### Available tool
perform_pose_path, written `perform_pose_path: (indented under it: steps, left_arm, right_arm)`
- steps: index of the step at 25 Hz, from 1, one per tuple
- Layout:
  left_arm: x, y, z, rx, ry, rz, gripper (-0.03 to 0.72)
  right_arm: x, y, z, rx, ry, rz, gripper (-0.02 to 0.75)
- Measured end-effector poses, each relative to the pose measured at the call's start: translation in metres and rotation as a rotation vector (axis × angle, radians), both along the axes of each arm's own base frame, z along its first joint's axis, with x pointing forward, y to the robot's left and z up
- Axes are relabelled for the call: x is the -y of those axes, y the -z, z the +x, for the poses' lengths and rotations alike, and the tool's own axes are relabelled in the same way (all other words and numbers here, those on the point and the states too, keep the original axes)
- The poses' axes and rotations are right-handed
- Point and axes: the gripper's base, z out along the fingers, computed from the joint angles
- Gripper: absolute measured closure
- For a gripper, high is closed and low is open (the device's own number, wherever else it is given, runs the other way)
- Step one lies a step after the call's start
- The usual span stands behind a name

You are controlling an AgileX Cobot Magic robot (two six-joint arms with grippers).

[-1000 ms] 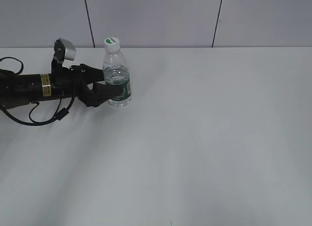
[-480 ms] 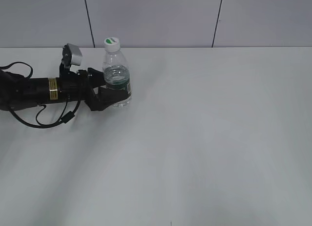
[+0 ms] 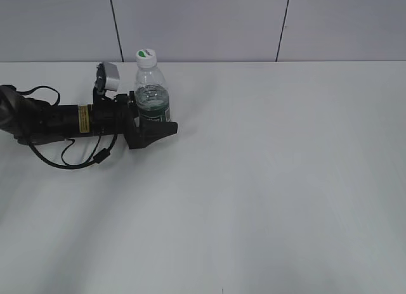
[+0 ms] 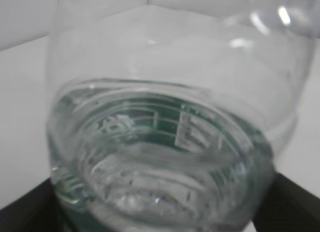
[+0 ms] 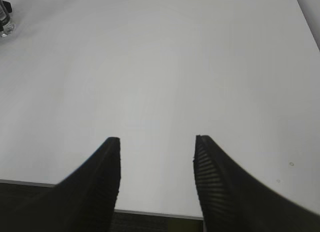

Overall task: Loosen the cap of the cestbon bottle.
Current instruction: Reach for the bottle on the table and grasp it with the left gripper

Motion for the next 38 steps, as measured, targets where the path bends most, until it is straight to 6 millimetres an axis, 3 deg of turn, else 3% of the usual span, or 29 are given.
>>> perform_pose_path:
  steps: [16, 21, 33, 38]
  left_arm:
    - [0.003, 0.000, -0.001, 0.011, 0.035, 0.012, 0.188]
    - [0.003, -0.001, -0.001, 0.014, 0.039, 0.012, 0.274]
    - [0.006, -0.001, -0.002, 0.013, 0.048, 0.012, 0.276]
    - [0.028, -0.001, -0.010, 0.018, 0.117, 0.023, 0.276]
  right_arm:
    - [0.000, 0.000, 0.000, 0.000, 0.002, 0.001, 0.370]
    - [0.000, 0.000, 0.002, -0.012, 0.003, -0.001, 0.370]
    - [0.001, -0.001, 0.004, -0.027, 0.027, 0.013, 0.370]
    - [-0.003, -0.009, 0.019, -0.111, 0.037, 0.026, 0.370]
